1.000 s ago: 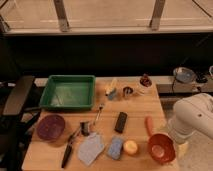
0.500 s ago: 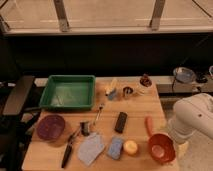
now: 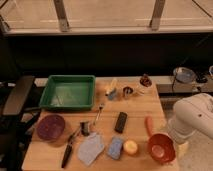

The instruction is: Place apple in red bowl

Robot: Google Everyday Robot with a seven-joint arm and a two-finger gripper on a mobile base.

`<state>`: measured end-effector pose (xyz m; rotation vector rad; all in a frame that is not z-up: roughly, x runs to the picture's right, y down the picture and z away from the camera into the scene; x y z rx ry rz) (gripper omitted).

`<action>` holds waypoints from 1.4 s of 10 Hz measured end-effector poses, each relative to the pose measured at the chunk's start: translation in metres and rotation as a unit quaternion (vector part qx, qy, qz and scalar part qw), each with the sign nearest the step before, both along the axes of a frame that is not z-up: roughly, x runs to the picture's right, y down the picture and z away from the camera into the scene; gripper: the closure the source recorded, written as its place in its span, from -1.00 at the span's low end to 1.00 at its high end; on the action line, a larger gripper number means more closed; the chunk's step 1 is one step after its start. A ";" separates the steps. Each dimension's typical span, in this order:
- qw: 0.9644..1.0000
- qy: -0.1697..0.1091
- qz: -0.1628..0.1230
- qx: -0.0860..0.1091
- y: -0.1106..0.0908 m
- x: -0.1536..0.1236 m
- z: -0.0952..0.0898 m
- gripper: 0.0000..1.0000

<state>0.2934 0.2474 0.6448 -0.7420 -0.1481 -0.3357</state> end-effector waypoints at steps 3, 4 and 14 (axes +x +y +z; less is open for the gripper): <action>0.999 -0.042 -0.022 0.003 -0.014 -0.019 -0.012 -0.52; 0.998 -0.056 -0.028 0.001 -0.017 -0.031 -0.015 -0.52; 0.992 -0.124 -0.022 0.008 0.012 -0.179 0.034 -0.52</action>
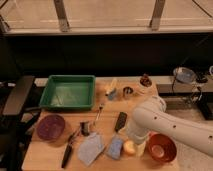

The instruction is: Place apple in red bowl

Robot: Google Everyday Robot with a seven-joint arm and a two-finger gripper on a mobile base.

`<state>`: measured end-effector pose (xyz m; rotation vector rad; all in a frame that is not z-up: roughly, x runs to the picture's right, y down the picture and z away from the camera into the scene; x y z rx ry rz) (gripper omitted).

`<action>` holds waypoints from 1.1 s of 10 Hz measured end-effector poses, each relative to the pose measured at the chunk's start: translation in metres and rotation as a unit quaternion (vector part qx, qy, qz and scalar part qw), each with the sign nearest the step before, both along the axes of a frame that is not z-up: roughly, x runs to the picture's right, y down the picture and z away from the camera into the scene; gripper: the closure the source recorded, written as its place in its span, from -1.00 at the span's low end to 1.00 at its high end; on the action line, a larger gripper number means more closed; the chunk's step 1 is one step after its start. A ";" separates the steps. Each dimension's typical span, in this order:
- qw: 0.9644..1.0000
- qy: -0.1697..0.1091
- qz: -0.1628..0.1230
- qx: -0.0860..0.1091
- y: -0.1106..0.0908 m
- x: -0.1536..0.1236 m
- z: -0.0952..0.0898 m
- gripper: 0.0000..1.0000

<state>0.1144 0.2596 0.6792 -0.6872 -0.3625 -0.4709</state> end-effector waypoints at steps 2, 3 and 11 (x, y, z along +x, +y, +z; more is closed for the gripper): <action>1.000 0.018 0.019 -0.010 0.007 0.005 0.020 -0.52; 0.999 0.023 0.023 -0.015 0.010 0.007 0.027 -0.52; 0.995 0.064 0.053 -0.053 0.040 0.032 0.058 0.35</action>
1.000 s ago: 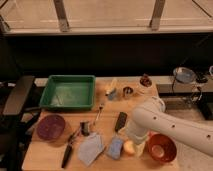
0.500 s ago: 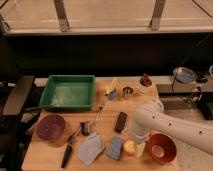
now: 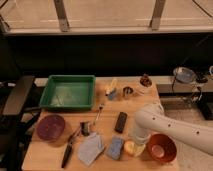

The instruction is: Place apple in red bowl

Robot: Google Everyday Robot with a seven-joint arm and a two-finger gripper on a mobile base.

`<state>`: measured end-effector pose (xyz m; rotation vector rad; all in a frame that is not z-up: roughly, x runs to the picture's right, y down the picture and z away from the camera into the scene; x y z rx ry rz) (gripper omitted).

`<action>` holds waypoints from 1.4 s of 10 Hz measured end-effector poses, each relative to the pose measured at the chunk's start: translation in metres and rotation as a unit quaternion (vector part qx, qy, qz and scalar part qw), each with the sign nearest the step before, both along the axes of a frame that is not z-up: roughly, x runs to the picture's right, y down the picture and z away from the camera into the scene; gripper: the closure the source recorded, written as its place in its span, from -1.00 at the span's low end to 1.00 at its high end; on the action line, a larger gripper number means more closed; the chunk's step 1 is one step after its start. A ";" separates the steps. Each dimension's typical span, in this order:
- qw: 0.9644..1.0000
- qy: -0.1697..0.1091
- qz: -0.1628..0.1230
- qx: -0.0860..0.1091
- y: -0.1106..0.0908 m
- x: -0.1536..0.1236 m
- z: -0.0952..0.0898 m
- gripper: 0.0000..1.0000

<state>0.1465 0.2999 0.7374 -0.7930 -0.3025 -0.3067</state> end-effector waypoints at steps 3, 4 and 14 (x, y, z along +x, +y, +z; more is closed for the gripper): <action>0.999 -0.006 0.001 0.032 -0.031 0.004 -0.031 0.62; 0.999 -0.007 0.003 0.043 -0.043 0.007 -0.043 0.62; 0.991 0.100 0.063 0.056 -0.074 0.152 -0.069 -0.06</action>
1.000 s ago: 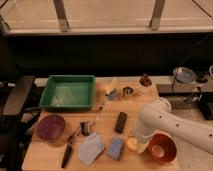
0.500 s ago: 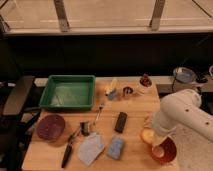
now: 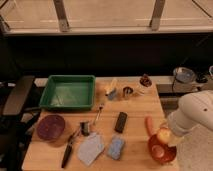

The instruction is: Place apple in red bowl

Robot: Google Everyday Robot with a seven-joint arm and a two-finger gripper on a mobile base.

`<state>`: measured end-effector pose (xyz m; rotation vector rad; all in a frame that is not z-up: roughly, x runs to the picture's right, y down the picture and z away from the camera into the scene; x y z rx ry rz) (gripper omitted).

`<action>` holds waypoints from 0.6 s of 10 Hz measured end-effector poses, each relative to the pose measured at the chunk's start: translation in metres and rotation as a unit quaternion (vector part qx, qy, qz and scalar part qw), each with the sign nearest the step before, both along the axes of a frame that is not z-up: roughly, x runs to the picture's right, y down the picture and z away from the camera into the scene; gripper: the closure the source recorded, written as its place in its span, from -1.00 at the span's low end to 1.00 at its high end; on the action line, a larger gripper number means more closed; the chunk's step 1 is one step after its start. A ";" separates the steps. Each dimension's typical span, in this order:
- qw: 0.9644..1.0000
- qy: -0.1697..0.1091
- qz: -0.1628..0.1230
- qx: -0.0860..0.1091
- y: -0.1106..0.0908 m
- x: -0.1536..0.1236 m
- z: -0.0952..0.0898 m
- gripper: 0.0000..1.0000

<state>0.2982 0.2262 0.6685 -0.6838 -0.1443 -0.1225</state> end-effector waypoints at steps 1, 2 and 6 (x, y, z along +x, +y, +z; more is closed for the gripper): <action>1.000 0.003 0.003 -0.008 0.007 0.000 0.007 -0.19; 1.000 0.003 0.006 -0.014 0.011 0.000 0.012 -0.22; 0.999 0.001 0.012 -0.042 0.035 0.002 0.018 -0.22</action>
